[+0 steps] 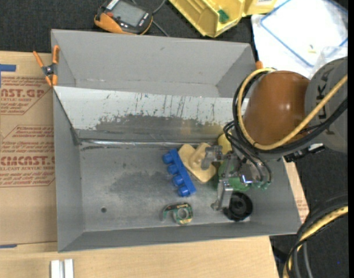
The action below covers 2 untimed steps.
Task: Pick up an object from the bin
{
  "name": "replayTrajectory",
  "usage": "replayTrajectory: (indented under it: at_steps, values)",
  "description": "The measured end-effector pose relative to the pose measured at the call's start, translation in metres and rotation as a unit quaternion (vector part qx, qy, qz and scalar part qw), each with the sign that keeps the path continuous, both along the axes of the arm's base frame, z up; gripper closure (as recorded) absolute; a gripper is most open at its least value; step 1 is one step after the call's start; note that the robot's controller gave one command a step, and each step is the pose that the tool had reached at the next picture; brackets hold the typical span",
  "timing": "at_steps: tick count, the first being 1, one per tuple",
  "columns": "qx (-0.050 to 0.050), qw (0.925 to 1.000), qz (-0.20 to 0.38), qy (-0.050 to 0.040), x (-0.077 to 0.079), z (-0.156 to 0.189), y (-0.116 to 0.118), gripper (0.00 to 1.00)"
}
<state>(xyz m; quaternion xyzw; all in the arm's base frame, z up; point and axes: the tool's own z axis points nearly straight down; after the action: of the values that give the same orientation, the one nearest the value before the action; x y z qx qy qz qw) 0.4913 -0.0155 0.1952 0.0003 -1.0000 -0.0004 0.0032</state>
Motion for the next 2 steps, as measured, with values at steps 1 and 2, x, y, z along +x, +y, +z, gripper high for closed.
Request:
replayTrajectory:
  at_steps: [1, 2]
  values:
    - [0.0, 1.0, 0.0, -0.0036, 0.002, 0.003, 0.0, 0.0]
    - [0.001, 0.9986, 0.052, -0.0078, 0.0, -0.126, 0.08, 0.0]
